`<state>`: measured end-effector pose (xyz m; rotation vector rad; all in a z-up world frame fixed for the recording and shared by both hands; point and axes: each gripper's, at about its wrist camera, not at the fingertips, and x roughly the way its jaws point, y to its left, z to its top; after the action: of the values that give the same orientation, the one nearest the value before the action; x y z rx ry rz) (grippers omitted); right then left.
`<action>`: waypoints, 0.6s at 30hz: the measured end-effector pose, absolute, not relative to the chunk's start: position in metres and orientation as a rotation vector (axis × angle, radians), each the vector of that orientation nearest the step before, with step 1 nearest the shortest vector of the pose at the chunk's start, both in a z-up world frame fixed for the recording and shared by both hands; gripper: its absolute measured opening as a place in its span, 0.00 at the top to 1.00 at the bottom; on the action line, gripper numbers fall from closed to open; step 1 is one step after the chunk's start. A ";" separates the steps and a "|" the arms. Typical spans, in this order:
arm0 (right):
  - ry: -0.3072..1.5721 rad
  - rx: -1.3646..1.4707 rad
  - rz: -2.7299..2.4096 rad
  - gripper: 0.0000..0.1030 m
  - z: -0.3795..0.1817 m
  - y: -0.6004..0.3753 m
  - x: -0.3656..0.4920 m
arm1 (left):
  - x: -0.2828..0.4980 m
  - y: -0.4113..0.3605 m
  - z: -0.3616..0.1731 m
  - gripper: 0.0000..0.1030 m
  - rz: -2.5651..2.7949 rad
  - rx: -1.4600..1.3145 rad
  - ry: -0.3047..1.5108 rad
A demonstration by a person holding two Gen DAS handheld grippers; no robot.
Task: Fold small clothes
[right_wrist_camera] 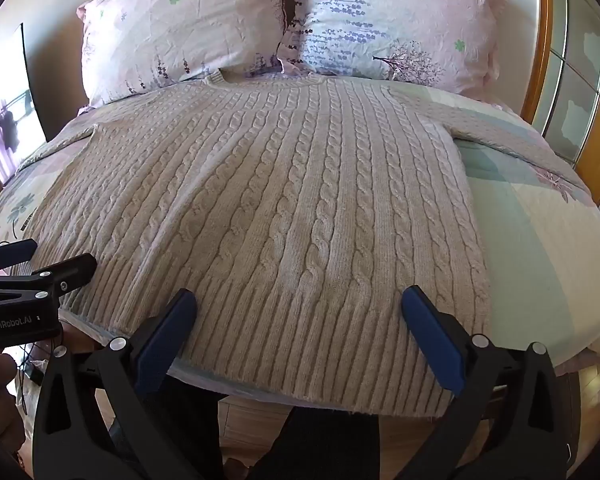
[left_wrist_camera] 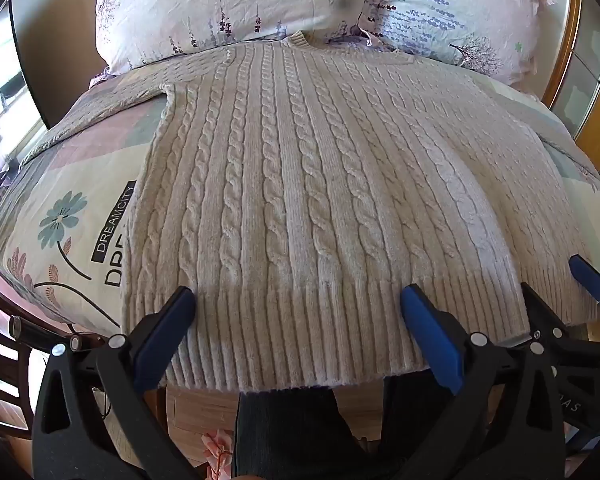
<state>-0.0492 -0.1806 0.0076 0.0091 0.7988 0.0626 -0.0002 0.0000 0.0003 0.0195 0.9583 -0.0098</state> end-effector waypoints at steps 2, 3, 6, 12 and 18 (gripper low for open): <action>0.798 0.009 0.063 0.01 0.007 -0.180 -0.049 | 0.000 0.000 0.000 0.02 -0.010 0.019 0.959; 0.798 0.009 0.063 0.01 0.007 -0.180 -0.049 | 0.000 0.000 0.000 0.02 -0.010 0.019 0.960; 0.799 0.010 0.062 0.01 0.007 -0.180 -0.049 | 0.000 0.000 0.000 0.02 -0.010 0.020 0.956; 0.802 0.011 0.062 0.01 0.007 -0.179 -0.049 | 0.000 0.000 0.000 0.02 -0.009 0.020 0.956; 0.797 0.011 0.059 0.01 0.006 -0.181 -0.049 | 0.000 0.000 0.000 0.02 -0.009 0.020 0.956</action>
<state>-0.0489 -0.1810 0.0062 0.0113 0.7972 0.0590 -0.0003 0.0000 0.0003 0.0203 0.9559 -0.0093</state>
